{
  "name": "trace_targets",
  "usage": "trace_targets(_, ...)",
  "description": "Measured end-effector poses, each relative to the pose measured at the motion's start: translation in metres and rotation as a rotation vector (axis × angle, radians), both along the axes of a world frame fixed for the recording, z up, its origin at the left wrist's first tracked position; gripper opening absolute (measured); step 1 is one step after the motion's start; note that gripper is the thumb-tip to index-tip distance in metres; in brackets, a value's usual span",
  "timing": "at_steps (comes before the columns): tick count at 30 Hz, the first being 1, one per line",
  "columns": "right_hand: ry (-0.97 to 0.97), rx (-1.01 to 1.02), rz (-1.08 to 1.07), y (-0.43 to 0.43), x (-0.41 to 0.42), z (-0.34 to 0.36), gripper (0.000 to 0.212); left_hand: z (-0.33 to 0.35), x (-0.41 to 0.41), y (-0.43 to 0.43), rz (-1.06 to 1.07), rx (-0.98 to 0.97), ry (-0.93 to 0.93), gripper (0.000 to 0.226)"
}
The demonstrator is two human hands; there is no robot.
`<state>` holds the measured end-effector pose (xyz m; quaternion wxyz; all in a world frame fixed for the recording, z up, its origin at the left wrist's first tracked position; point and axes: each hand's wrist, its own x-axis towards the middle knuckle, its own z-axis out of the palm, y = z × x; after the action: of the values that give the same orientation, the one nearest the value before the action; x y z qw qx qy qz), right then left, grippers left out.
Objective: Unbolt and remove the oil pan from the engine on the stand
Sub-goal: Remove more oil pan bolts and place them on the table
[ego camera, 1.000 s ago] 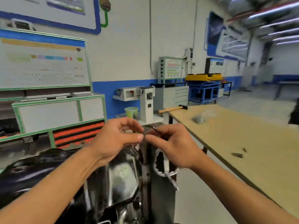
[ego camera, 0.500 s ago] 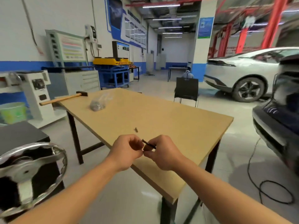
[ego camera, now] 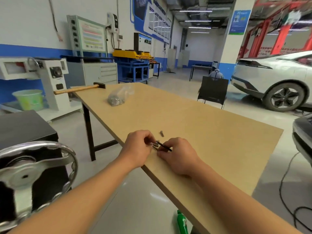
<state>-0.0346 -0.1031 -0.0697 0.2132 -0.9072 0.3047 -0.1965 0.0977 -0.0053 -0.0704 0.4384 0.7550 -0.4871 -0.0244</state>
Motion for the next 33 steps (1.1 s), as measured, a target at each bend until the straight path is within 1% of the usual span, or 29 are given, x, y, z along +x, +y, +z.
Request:
trace_targets(6, -0.075, -0.095, -0.037, 0.003, -0.002, -0.011, 0.013, -0.009, 0.004, -0.005, 0.003, -0.037, 0.042, 0.026)
trace_targets(10, -0.107, -0.089, -0.055, 0.008, -0.005, -0.010, 0.012, -0.005, 0.000, 0.016, -0.020, 0.015, 0.082, 0.029)
trace_targets(11, -0.145, -0.080, -0.057, 0.011, -0.007, -0.008, 0.012, -0.001, 0.000, 0.026, -0.025, 0.051, 0.079, 0.028)
trace_targets(13, -0.281, -0.029, -0.046, 0.022, -0.011, -0.002, 0.011, 0.012, 0.003, 0.051, -0.030, 0.115, 0.063, 0.024)
trace_targets(15, -0.413, 0.011, -0.002, 0.045, -0.008, 0.009, 0.021, 0.034, 0.007, 0.083, -0.037, 0.139, 0.050, 0.015)
trace_targets(16, -0.471, 0.023, 0.030, 0.062, -0.003, 0.018, 0.025, 0.049, 0.010, 0.101, -0.045, 0.148, 0.044, 0.014)
trace_targets(17, -0.530, 0.040, 0.071, 0.083, 0.005, 0.032, 0.027, 0.066, 0.013, 0.121, -0.060, 0.167, 0.046, 0.019)
trace_targets(19, -0.650, 0.083, 0.193, 0.134, 0.025, 0.069, 0.022, 0.103, 0.015, 0.167, -0.124, 0.216, 0.084, 0.030)
trace_targets(20, -0.702, 0.101, 0.276, 0.163, 0.035, 0.091, 0.018, 0.123, 0.015, 0.194, -0.156, 0.225, 0.097, 0.030)
trace_targets(22, -0.787, 0.128, 0.451, 0.224, 0.054, 0.135, 0.017, 0.158, 0.012, 0.253, -0.146, 0.156, 0.068, 0.021)
trace_targets(25, -0.857, 0.249, 0.740, 0.316, 0.078, 0.180, 0.021, 0.198, 0.010, 0.354, 0.035, 0.007, -0.045, 0.024)
trace_targets(27, -0.854, 0.359, 0.948, 0.375, 0.093, 0.192, 0.023, 0.212, 0.008, 0.424, 0.143, -0.024, -0.095, 0.027)
trace_targets(28, -0.844, 0.392, 1.019, 0.404, 0.101, 0.193, 0.023, 0.215, 0.007, 0.458, 0.194, -0.027, -0.112, 0.028)
trace_targets(29, -0.836, 0.411, 1.067, 0.433, 0.108, 0.192, 0.023, 0.215, 0.006, 0.492, 0.253, -0.024, -0.129, 0.029)
trace_targets(31, -0.816, 0.439, 1.139, 0.487, 0.121, 0.183, 0.022, 0.207, 0.002, 0.552, 0.374, -0.011, -0.153, 0.019)
trace_targets(33, -0.804, 0.470, 1.185, 0.534, 0.131, 0.173, 0.021, 0.195, 0.001, 0.601, 0.468, -0.029, -0.133, 0.013)
